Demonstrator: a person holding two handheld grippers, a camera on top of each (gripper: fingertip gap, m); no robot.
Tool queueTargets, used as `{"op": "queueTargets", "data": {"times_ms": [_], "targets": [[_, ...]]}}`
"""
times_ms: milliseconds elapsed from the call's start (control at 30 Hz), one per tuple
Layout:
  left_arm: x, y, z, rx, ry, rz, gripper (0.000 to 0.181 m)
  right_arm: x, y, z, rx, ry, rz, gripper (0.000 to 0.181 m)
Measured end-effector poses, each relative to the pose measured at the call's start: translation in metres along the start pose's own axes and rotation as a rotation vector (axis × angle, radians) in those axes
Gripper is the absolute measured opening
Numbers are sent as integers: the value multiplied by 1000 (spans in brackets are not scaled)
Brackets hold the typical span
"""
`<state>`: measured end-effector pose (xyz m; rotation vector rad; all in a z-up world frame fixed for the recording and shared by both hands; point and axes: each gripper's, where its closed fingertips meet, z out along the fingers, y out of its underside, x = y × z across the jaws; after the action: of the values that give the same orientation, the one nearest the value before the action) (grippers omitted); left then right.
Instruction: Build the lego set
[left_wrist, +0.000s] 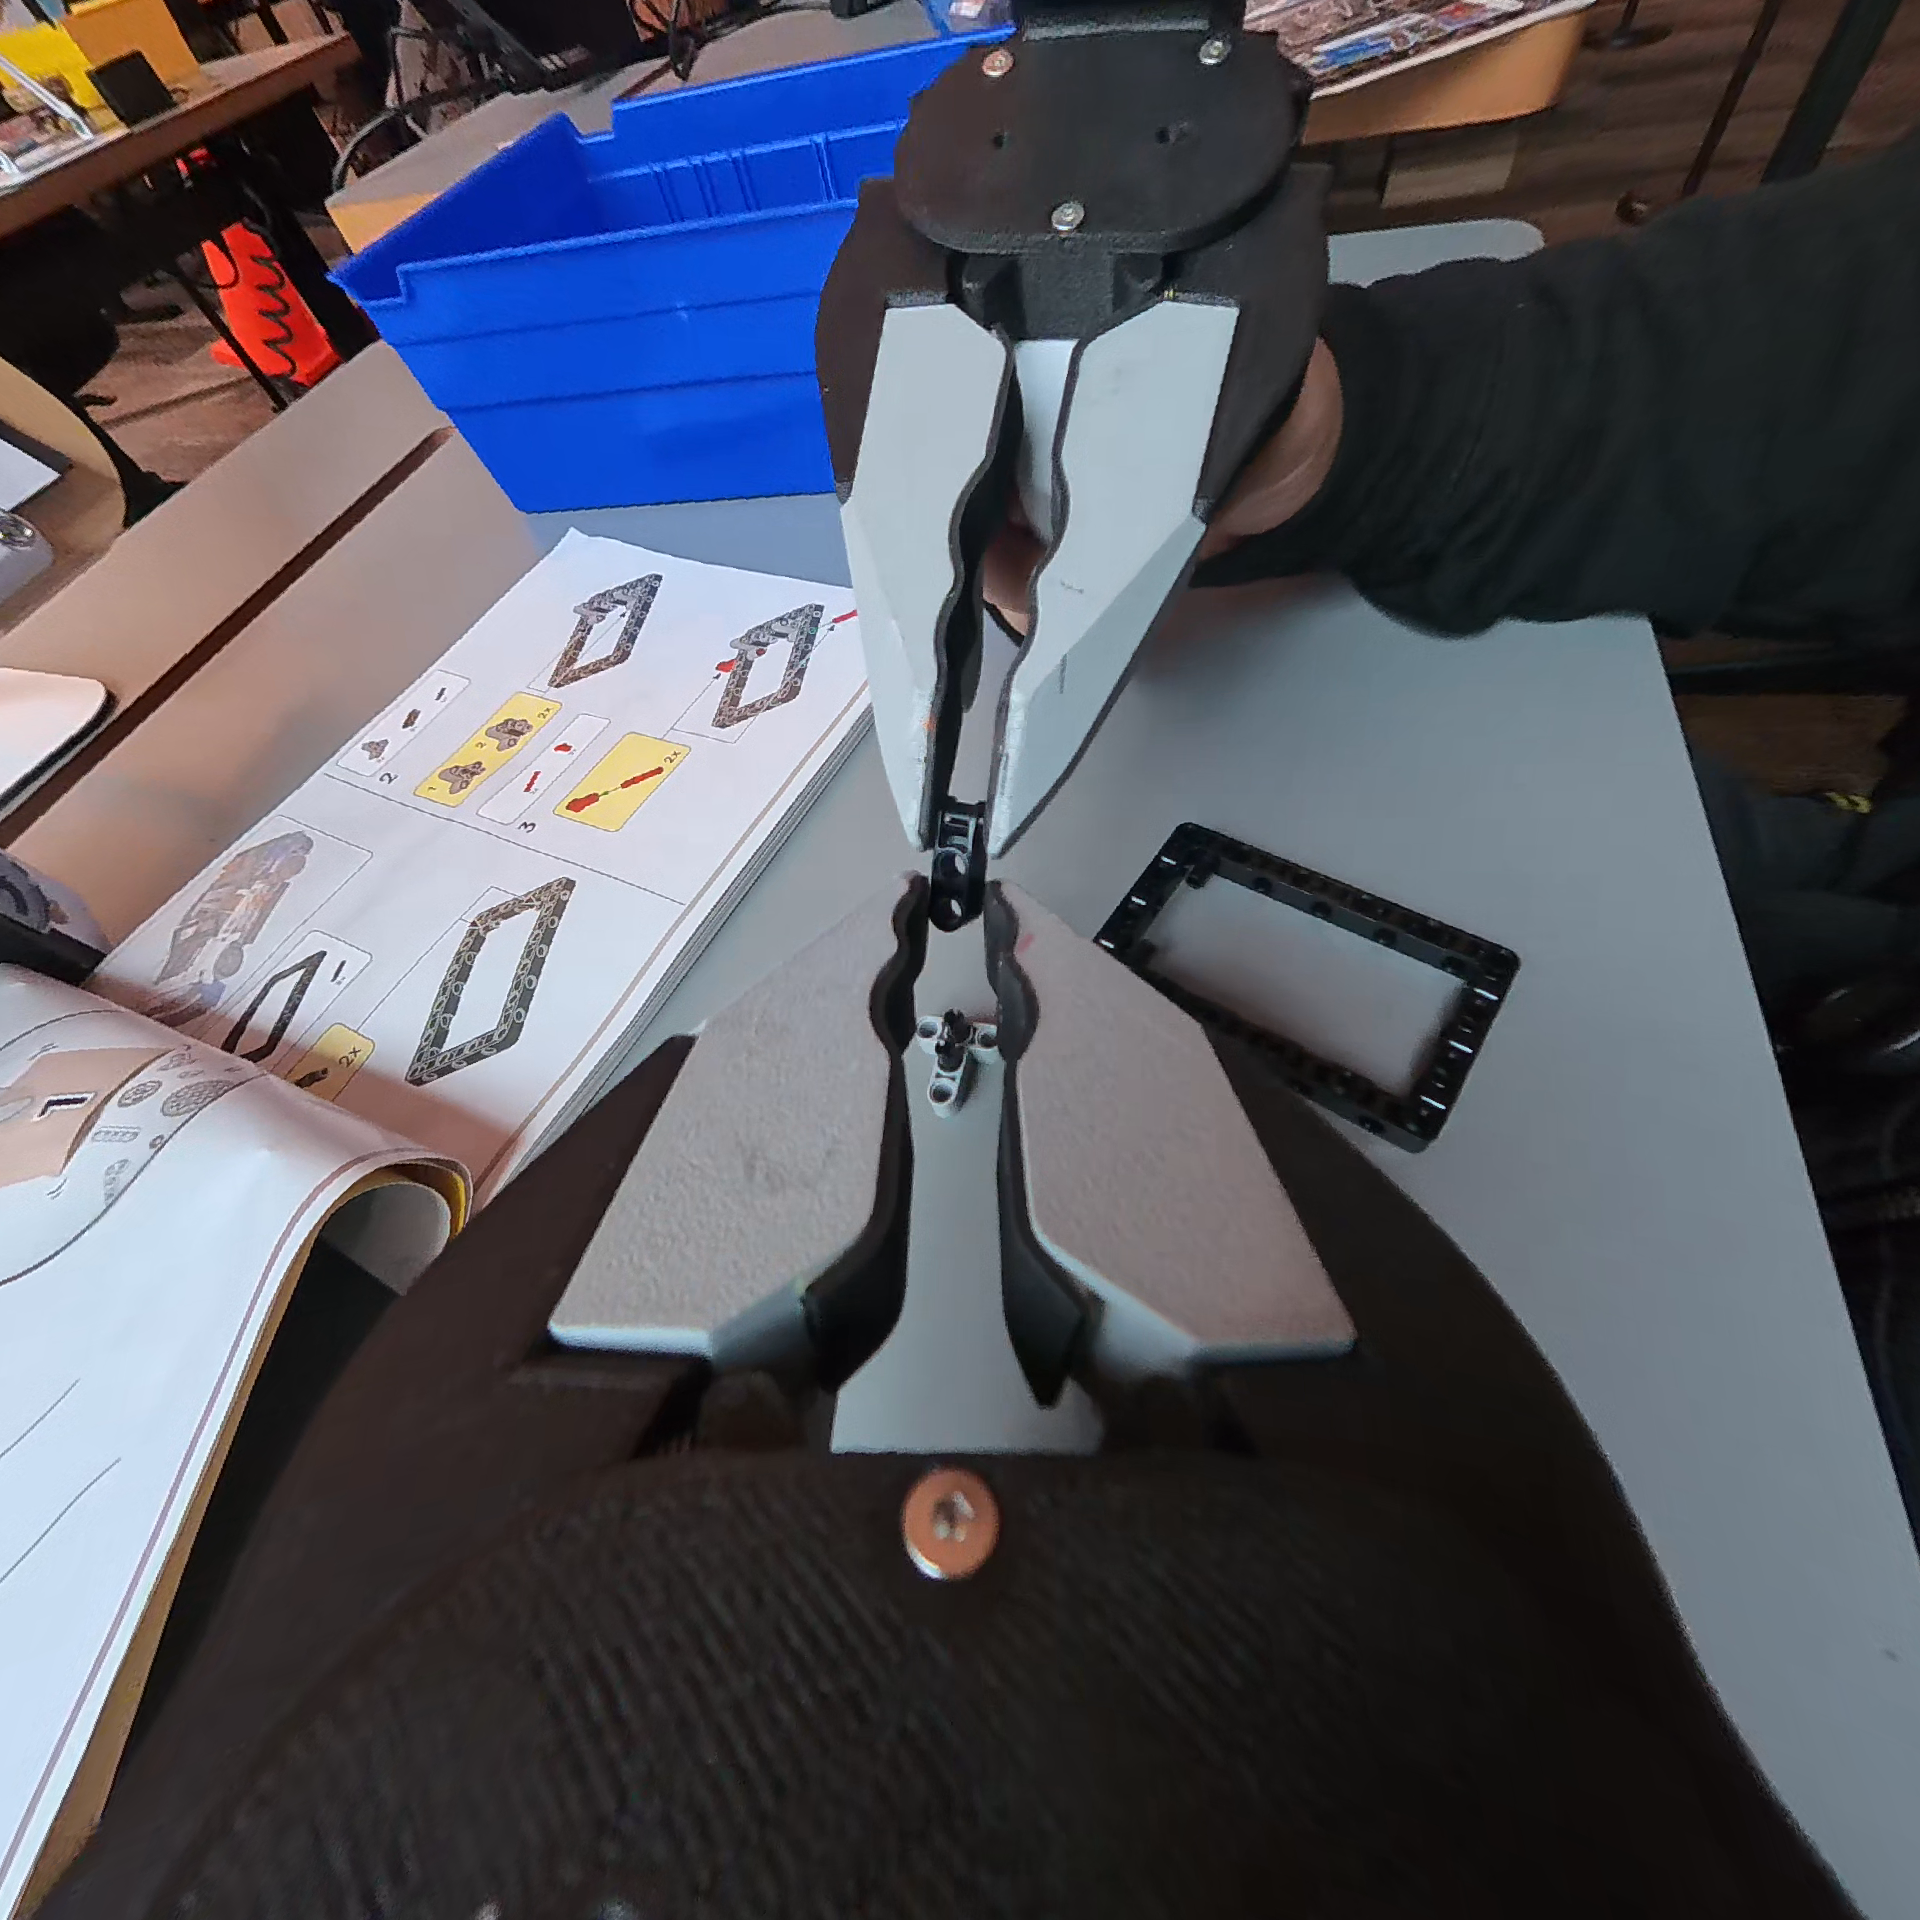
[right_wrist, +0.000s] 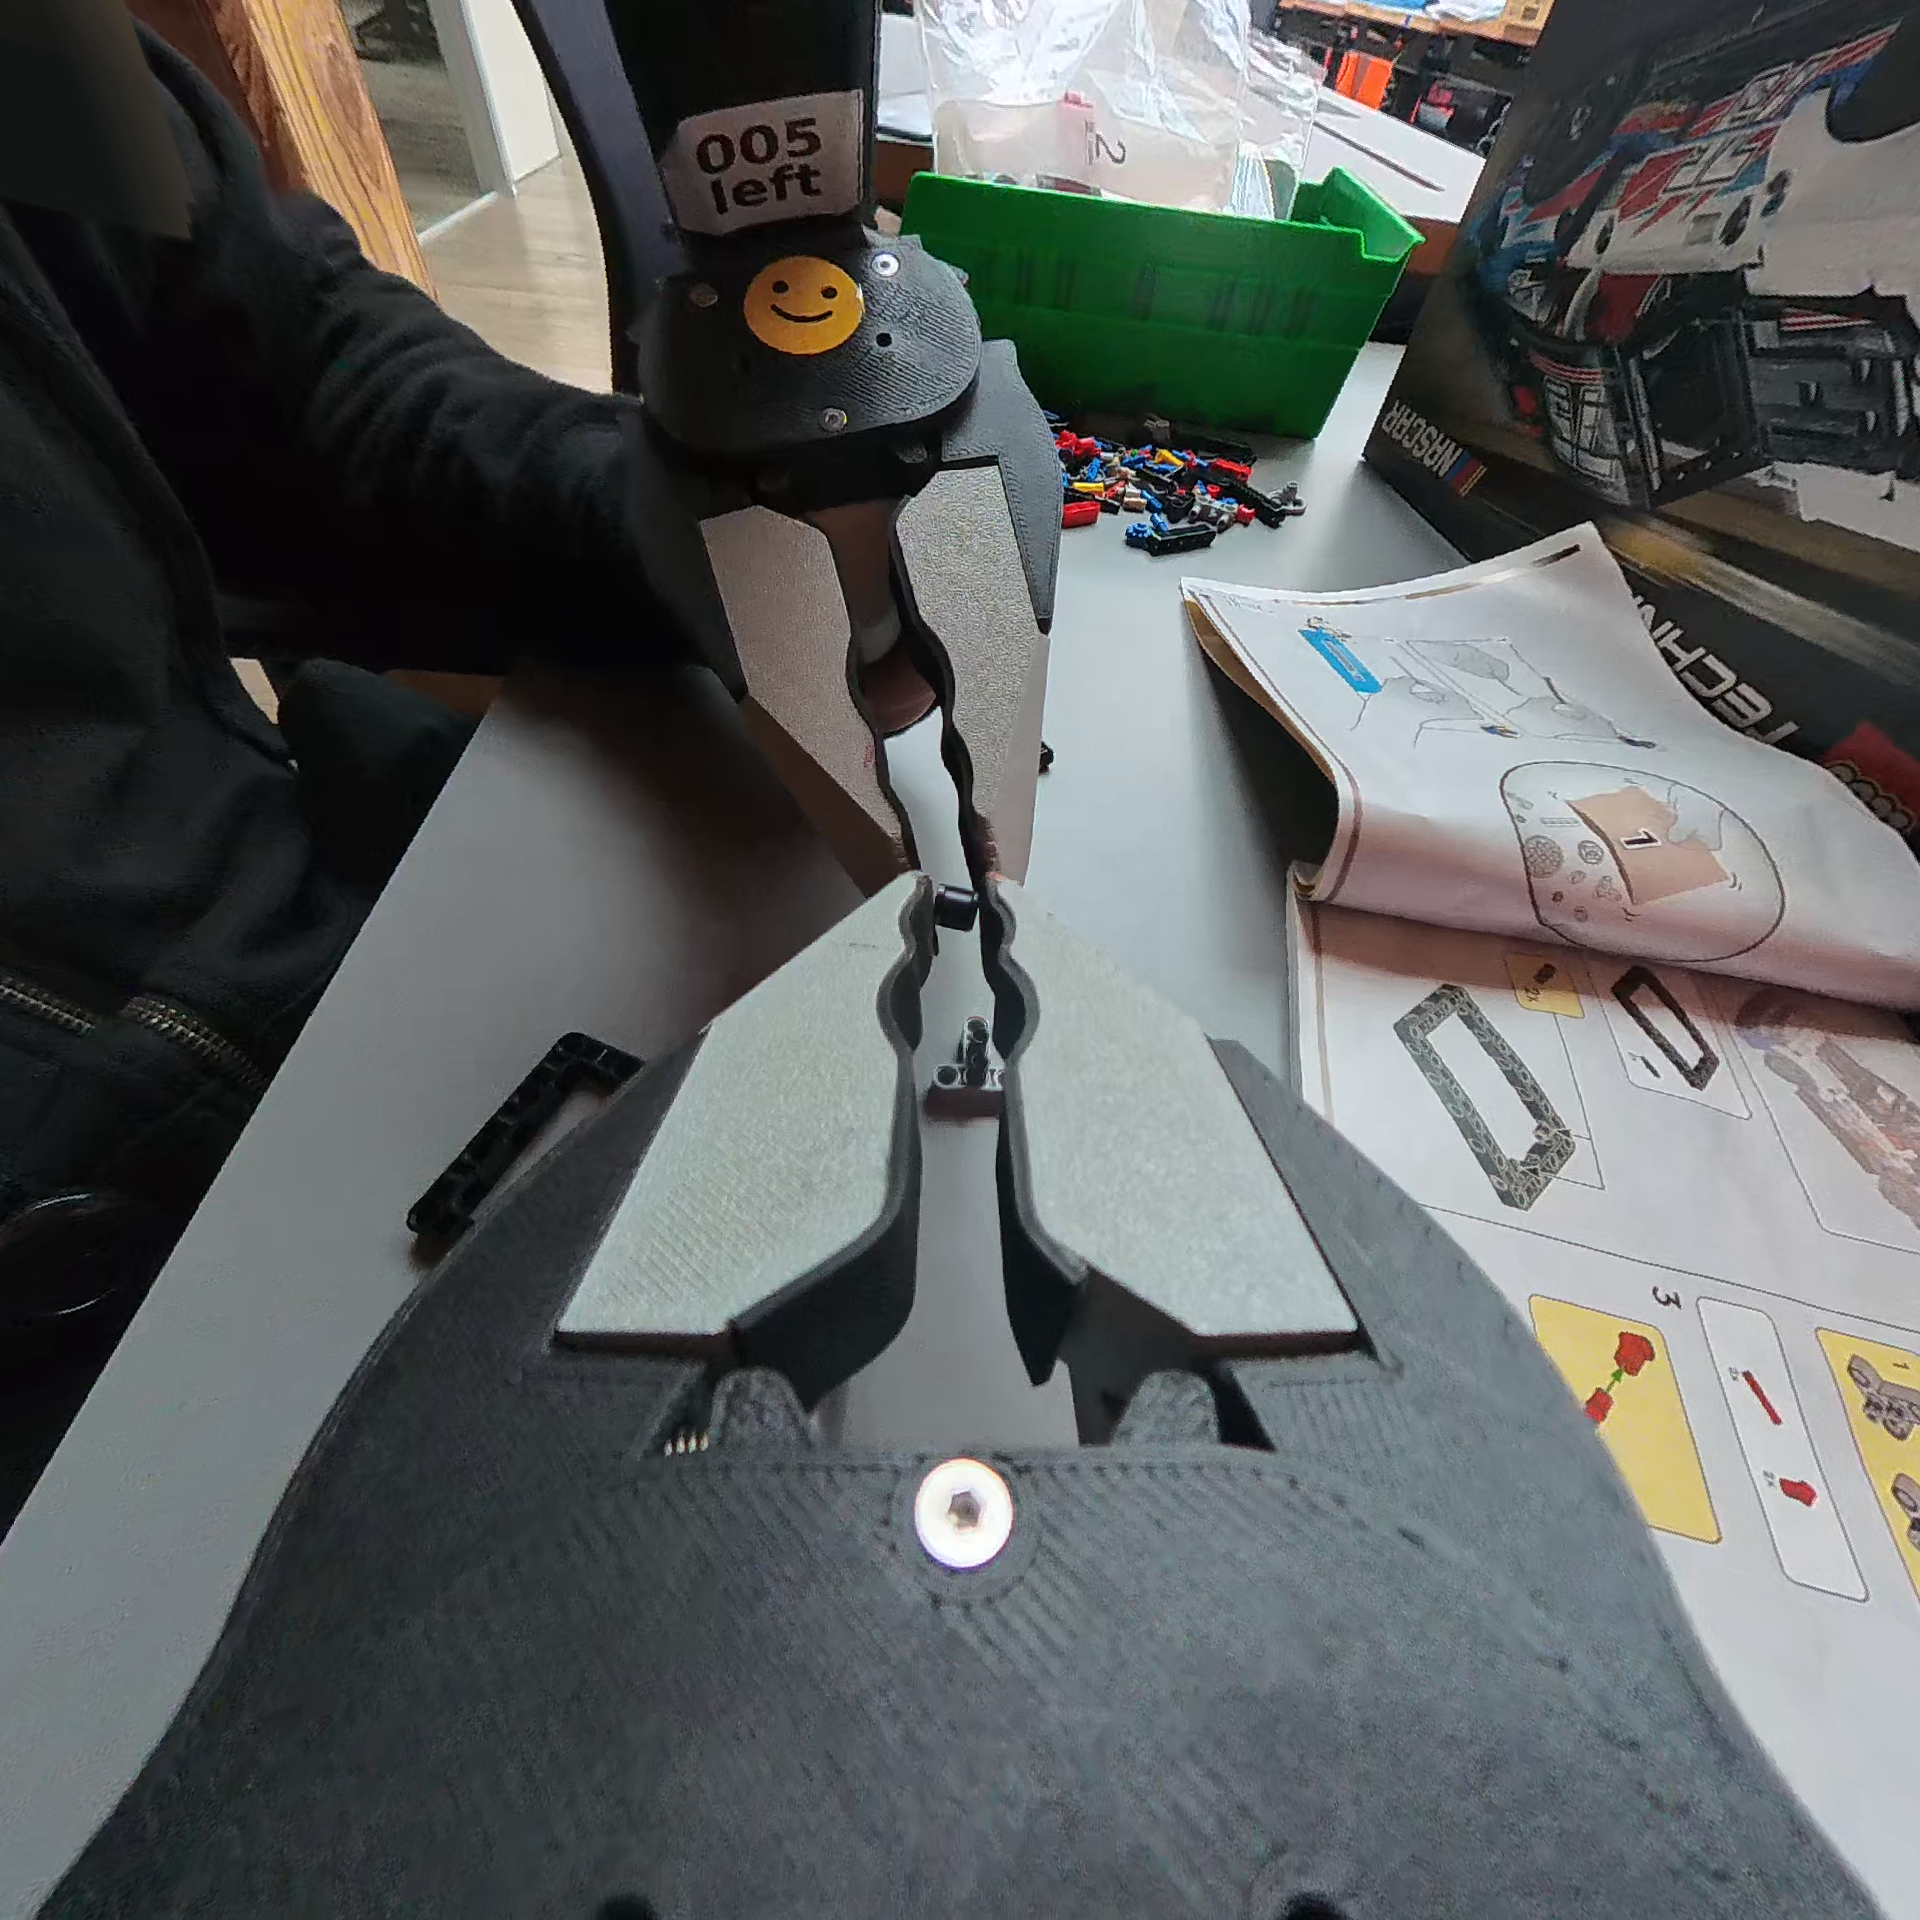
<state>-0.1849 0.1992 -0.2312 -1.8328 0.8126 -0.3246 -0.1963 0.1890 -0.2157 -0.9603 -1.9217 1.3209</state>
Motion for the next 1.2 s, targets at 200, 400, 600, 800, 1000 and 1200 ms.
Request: {"op": "queueTargets", "data": {"times_ms": [200,400,600,800,1000,1200], "targets": [[-2,9,5,-50,-14,-27,7,3,2,8,15,-9,103,5],[1,1,3,-5,9,-36,10,4,-6,2,70,-40,157,4],[0,-1,0,11,19,-66,4,4,-13,0,124,-64,197,4],[1,-6,1,36,24,-86,0,3,-19,9,179,-102,293,5],[2,-3,3,29,55,-147,0,7,-14,9,157,-92,316,5],[-8,5,6,-3,18,-184,9,28,-12,-3,225,-73,462,4]]}}
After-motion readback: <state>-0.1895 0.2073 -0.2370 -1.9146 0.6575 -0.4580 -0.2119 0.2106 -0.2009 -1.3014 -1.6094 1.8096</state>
